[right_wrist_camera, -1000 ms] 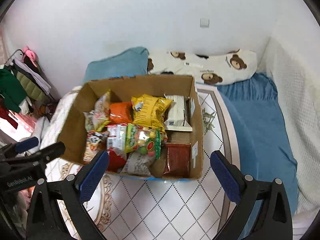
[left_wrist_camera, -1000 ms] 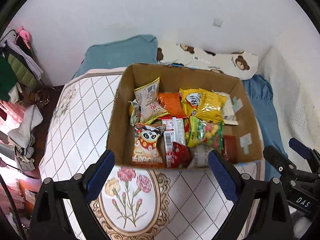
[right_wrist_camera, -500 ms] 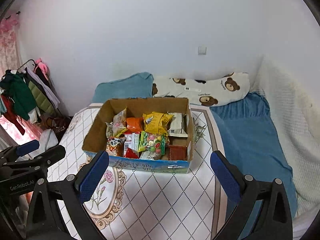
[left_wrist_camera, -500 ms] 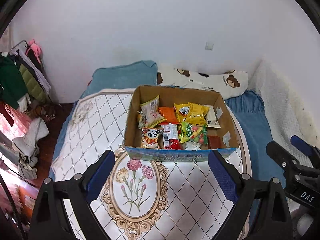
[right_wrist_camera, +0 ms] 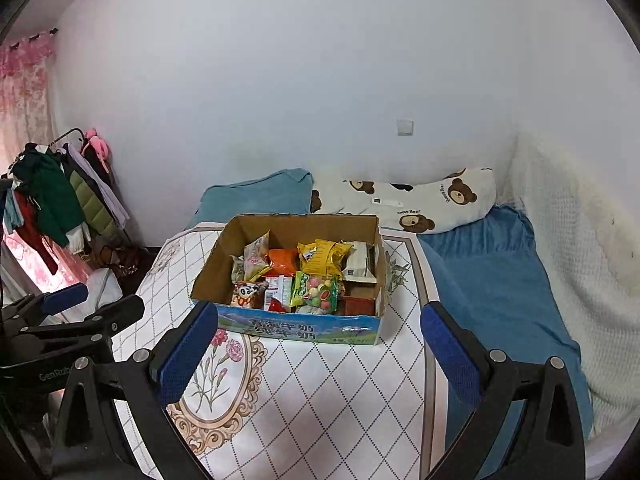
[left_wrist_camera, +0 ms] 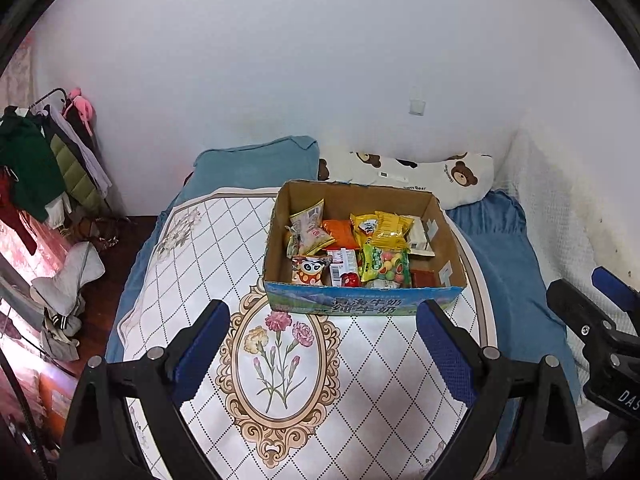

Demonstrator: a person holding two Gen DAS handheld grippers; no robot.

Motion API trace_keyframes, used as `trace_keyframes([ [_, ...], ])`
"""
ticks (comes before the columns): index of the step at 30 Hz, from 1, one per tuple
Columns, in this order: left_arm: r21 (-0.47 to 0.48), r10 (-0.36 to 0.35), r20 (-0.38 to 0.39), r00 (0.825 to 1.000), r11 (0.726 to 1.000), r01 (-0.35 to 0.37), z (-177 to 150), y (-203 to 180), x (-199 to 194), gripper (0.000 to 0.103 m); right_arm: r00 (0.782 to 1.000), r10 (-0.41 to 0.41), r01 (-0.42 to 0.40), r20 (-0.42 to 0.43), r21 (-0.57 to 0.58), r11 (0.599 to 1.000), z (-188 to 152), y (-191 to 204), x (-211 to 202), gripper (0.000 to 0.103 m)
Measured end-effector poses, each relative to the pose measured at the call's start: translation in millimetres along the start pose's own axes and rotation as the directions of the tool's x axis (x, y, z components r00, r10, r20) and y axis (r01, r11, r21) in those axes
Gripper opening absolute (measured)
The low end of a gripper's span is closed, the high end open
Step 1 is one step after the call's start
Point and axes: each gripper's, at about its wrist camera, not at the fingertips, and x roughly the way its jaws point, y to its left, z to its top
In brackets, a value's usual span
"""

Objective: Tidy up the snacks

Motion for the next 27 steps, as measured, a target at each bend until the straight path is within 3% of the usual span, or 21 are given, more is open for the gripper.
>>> trace_keyframes([
  [4, -0.004, -0.001, 0.005, 1.0, 1.0, 0.001, 1, 2, 4, 0.096, 1.0, 0.008, -0.008, -0.014, 0.013, 1.0, -3, -3, 4, 0.103],
  [6, -0.007, 0.001, 0.009, 1.0, 1.0, -0.001, 2, 3, 6, 0.103, 1.0, 0.012, -0.011, -0.022, 0.015, 1.0, -4, -4, 9, 0.103],
  [27, 0.02, 0.081, -0.048, 0.996, 0.997, -0.08, 29, -11, 95, 0.102, 0.995, -0.083, 0.086, -0.06, 0.042, 0.995, 17, -25, 124, 0.103],
])
